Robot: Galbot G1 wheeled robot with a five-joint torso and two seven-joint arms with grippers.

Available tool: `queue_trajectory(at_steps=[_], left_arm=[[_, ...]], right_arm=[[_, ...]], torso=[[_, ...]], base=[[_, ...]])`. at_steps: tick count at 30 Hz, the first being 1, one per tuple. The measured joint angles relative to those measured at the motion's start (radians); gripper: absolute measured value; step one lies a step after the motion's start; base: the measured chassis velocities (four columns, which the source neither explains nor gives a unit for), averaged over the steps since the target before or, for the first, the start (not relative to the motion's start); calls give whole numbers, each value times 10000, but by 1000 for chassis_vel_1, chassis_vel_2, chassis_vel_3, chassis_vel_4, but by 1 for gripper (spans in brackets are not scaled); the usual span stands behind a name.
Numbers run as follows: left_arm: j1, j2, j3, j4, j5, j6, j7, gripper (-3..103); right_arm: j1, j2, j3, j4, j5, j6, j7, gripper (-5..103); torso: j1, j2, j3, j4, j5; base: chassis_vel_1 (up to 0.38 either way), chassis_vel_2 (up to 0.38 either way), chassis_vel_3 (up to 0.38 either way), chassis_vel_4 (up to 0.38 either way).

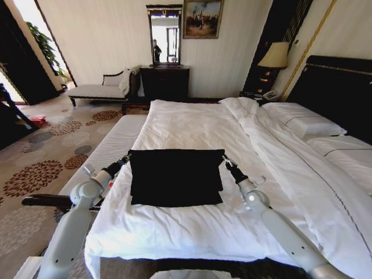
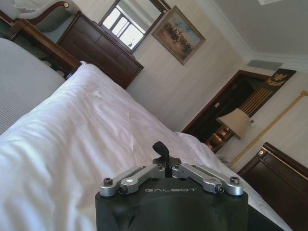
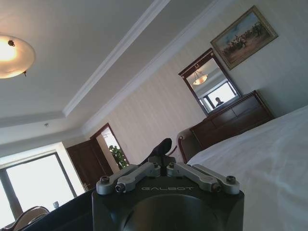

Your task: Fold the clothes on the bed.

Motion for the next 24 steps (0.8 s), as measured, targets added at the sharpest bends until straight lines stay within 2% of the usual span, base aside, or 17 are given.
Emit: queue_trajectory(at_steps=[2, 5, 8, 13, 15, 19, 24], left_arm=[[-138, -17, 49, 169, 64, -16, -4, 1], [-821, -128, 311, 989, 379, -113, -4, 1], [-1080, -183, 425, 1301, 517, -161, 7, 1], [-1582, -292, 730, 2078, 1053, -472, 8, 1], [-1770, -310, 943, 2423, 1245, -627, -189, 1], [-1781, -298, 1060, 2461, 1285, -705, -265, 1], [-1275, -54, 1173, 1872, 1282, -900, -270, 1]], right_arm=[[207, 54, -130, -209, -19, 4, 1, 1], [1326, 380, -841, -1558, -204, 85, 12, 1], [1627, 539, -1046, -2039, -287, 100, 45, 1], [2128, 943, -1438, -2878, -850, 69, 768, 1], [2321, 1185, -1767, -3144, -1583, -115, 1611, 1], [2364, 1316, -1947, -3113, -1728, -190, 1889, 1], [2244, 1267, -1995, -2496, -1648, -202, 2183, 1]], torso=[[0, 0, 0, 2, -2], [1, -1, 0, 4, -2], [1, 0, 1, 1, 2], [1, 0, 0, -3, 1], [1, -1, 1, 0, 1], [2, -1, 0, -1, 0], [-1, -1, -1, 1, 2]], base=[[0, 0, 0, 0], [0, 0, 0, 0], [0, 0, 0, 0], [0, 0, 0, 0], [0, 0, 0, 0], [0, 0, 0, 0], [0, 0, 0, 0]])
